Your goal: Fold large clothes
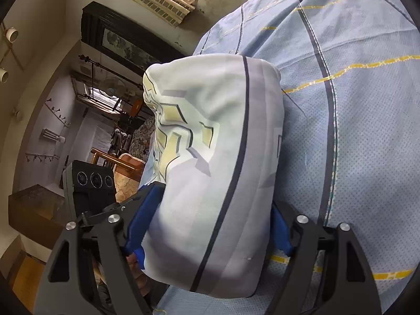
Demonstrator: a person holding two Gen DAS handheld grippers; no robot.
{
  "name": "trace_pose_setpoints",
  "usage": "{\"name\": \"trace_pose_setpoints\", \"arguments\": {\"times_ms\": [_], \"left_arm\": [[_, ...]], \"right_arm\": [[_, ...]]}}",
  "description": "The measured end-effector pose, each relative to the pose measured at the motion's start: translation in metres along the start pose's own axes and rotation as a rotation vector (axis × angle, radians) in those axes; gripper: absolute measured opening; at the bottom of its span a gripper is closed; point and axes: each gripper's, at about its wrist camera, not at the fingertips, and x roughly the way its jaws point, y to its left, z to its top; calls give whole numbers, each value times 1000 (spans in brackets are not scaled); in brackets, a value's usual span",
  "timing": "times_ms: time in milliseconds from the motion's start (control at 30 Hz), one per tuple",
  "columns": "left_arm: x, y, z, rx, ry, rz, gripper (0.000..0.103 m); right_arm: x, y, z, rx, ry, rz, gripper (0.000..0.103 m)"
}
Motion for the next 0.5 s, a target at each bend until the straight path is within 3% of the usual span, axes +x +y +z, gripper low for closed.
{"name": "trace_pose_setpoints", "arguments": {"times_ms": [267,500], "left_arm": [[-17,-36,-8,51,-23,-68,65],[-48,-109,-59,185,-59,-112,64]], "right_arm": [[-30,24,-6,-44,-44,-15,66],[-111,46,-43,-85,-120,-15,65]]}}
